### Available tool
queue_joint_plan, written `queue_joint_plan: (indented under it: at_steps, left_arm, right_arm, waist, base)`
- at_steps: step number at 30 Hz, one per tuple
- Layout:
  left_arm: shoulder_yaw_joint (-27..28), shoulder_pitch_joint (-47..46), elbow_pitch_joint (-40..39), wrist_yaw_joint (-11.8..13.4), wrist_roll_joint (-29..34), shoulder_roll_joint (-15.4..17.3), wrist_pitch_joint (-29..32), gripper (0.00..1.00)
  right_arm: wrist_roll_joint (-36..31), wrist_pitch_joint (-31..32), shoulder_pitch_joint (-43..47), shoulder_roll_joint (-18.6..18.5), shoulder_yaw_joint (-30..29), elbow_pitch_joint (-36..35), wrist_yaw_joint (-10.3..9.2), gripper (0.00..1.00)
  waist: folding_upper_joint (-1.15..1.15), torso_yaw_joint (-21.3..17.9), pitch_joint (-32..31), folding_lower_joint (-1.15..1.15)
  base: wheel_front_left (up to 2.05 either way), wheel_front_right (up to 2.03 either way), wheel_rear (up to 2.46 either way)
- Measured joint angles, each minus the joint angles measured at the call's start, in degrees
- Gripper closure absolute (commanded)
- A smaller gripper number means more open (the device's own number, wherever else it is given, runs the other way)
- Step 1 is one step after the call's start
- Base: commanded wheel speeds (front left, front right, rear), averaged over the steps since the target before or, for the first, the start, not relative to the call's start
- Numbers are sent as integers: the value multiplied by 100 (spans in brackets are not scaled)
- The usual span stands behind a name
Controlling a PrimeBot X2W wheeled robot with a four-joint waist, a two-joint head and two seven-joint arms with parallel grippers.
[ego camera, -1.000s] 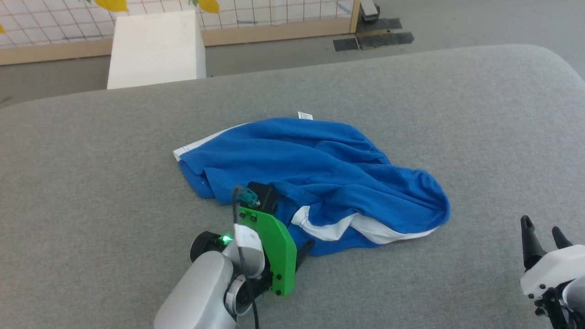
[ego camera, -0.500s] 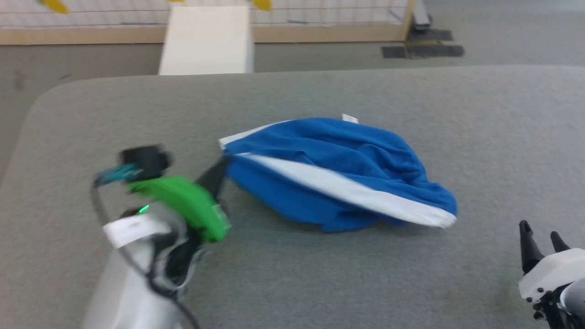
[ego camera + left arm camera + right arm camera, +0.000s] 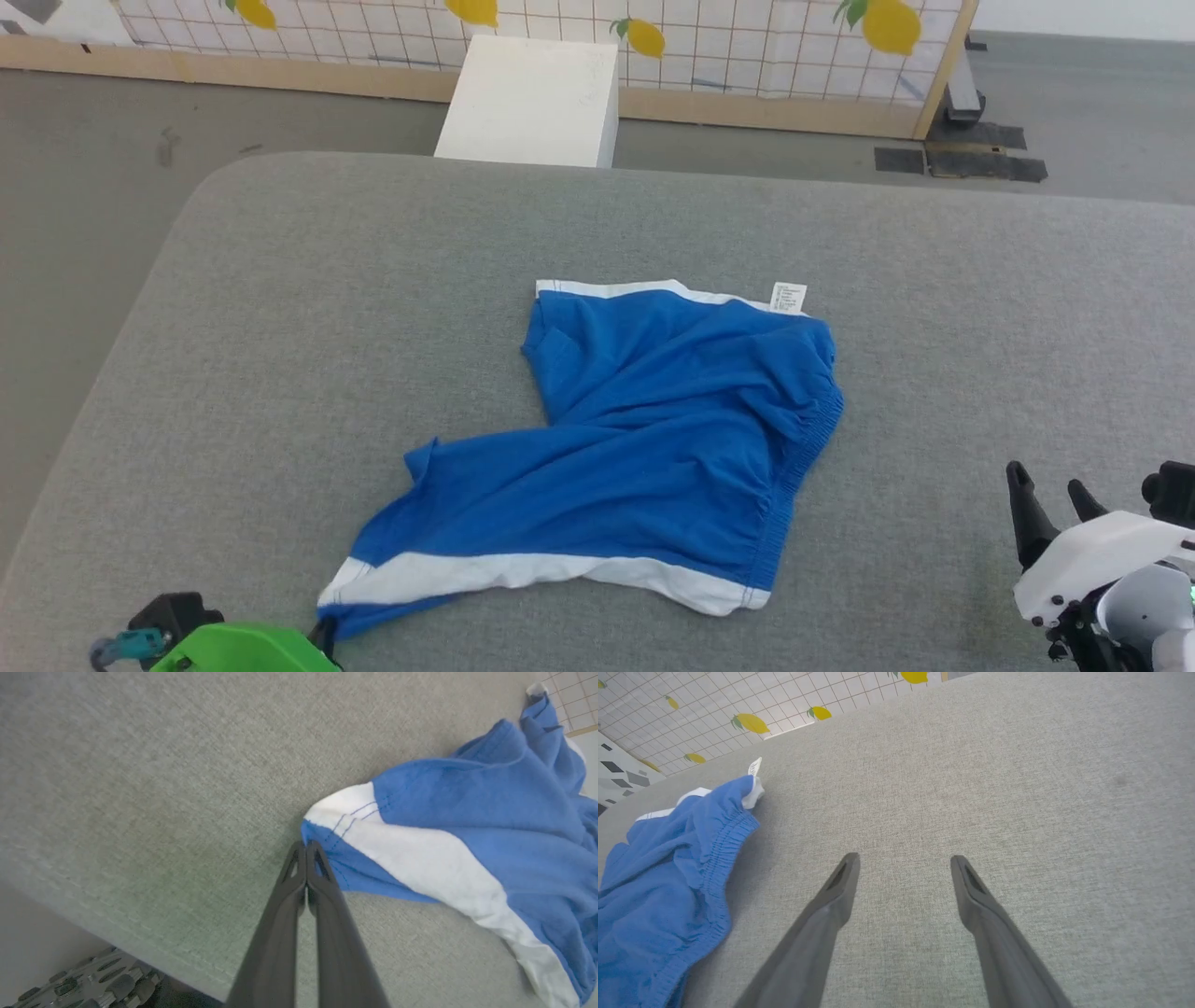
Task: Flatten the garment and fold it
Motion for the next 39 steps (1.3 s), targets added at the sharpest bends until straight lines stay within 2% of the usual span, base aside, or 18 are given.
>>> queue_joint_plan:
  at_steps: [1,4,7,9,12,15,20,22,29,34,35,36,37,39]
  left_arm:
    - [51,-9,-56,-29,-69,-36,-60,0]
    - [124,-98,-283,-152,-46,-12,-309,0]
    - [155,-288,-532,-315,243,167,-884,0]
    - [96,-432,-638,-504,605,331,-1363,0]
    - [-156,-583,-721,-802,1402,545,-2439,0]
    - [-478,-612,-591,-950,1933,564,-3131,0]
    - [-703,-644,-396,-1023,2236,358,-3441,0]
    - [-761,-710,-318,-1085,2260,282,-3471,0]
    - [-771,-1026,-101,-1300,2258,135,-3497,0]
    - [-708,-1127,-14,-1396,2258,30,-3501,0]
    - [-689,-1138,-7,-1424,2259,15,-3501,0]
    - [-660,-1140,-3,-1437,2259,2,-3509,0]
    - [-631,-1140,1,-1441,2259,-11,-3518,0]
    - [-583,-1145,2,-1470,2260,-49,-3518,0]
  right_arm:
    - [13,-7,2,1,-1,12,0,0]
    - [19,-25,20,-2,-46,25,0,0]
    - [18,-31,26,0,-42,20,0,0]
    - [18,-30,42,-1,0,-2,0,0]
    - [19,57,86,-8,176,-82,0,0]
    - [-35,281,92,-10,550,-205,0,0]
    - [-226,1148,-296,-3,1395,-187,0,0]
    - [-498,1481,-665,-1,1691,-89,0,0]
    - [-1042,2083,-1752,-2,1903,719,0,0]
    - [-1048,2229,-1892,-2,2080,1263,-1,0]
    - [-987,2229,-1952,-10,2080,1308,-1,40]
    - [-926,2213,-2032,-22,2074,1339,-1,91]
    - [-927,2150,-2091,-23,2056,1357,-1,100]
    - [-979,2056,-2231,-9,1883,1423,-1,100]
  waist:
    - [0,6,-15,0]
    - [0,34,-58,0]
    - [0,51,-97,0]
    - [0,55,-118,0]
    - [0,59,-116,0]
    - [0,59,-76,0]
    - [0,56,57,0]
    - [0,76,139,0]
    - [0,250,459,0]
    - [0,428,659,0]
    - [0,462,693,0]
    - [0,487,726,0]
    - [0,504,753,0]
    - [0,531,802,0]
  base:
    - [0,0,0]
    - [0,0,0]
    - [0,0,0]
    - [0,0,0]
    - [0,0,0]
    - [0,0,0]
    - [0,0,0]
    - [0,0,0]
    - [0,0,0]
    - [0,0,0]
    - [0,0,0]
    - [0,0,0]
    - [0,0,0]
    - [0,0,0]
